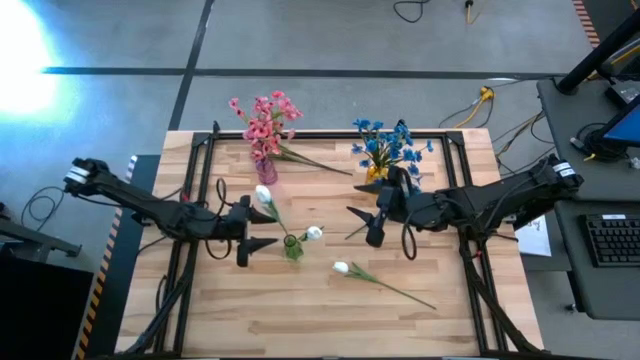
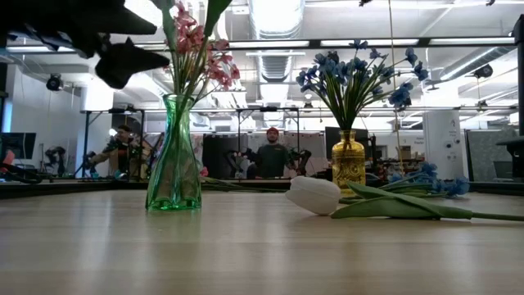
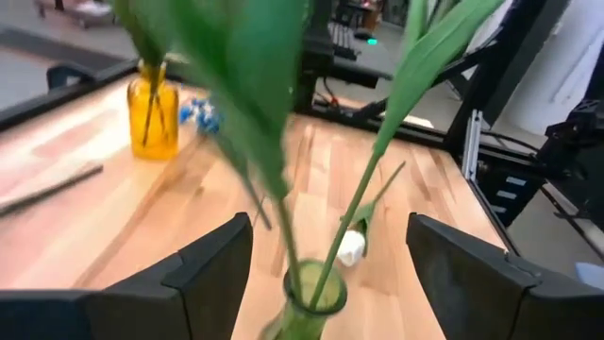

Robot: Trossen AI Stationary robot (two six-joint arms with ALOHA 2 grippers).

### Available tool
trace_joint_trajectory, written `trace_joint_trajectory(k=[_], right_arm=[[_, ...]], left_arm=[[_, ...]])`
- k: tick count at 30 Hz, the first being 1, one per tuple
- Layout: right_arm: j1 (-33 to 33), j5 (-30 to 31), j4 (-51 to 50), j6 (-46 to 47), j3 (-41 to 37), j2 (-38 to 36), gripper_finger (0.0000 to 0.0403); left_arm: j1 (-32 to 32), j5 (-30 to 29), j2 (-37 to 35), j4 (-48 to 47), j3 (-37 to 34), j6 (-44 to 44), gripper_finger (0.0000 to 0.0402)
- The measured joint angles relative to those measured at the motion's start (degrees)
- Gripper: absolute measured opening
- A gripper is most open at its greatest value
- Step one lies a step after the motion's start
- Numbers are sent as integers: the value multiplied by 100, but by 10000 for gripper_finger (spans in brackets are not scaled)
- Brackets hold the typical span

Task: Sort flowers into vase by color
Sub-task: Put the blue flowers into the yellow vase

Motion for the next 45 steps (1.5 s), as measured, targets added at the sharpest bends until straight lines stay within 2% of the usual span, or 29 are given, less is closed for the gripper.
trace_joint_trajectory(k=[5, 14, 20, 26, 31, 37, 45], right_arm=[[-2, -107, -521, 841, 0, 0, 244], [-4, -1252, -1627, 2340, 0, 34, 244], [13, -1793, -2255, 2398, 0, 368, 244], [183, -1810, -3110, 2637, 0, 773, 239], [340, -1814, -3057, 2610, -4, 1179, 229], [424, -1732, -3062, 2584, -28, 1626, 224], [422, 27, -2526, 2506, -28, 2127, 224]], left_arm=[[0, 2, -511, -692, 4, -314, 268], [0, -2, -1157, -1207, 17, -341, 268], [0, -53, -1284, -1367, 17, -340, 268], [2, -59, -1273, -1394, 17, -337, 268], [2, -270, -1268, -1422, 17, -293, 268], [8, -355, -1262, -1536, 17, -293, 268], [8, -366, -1255, -1660, 17, -304, 268]])
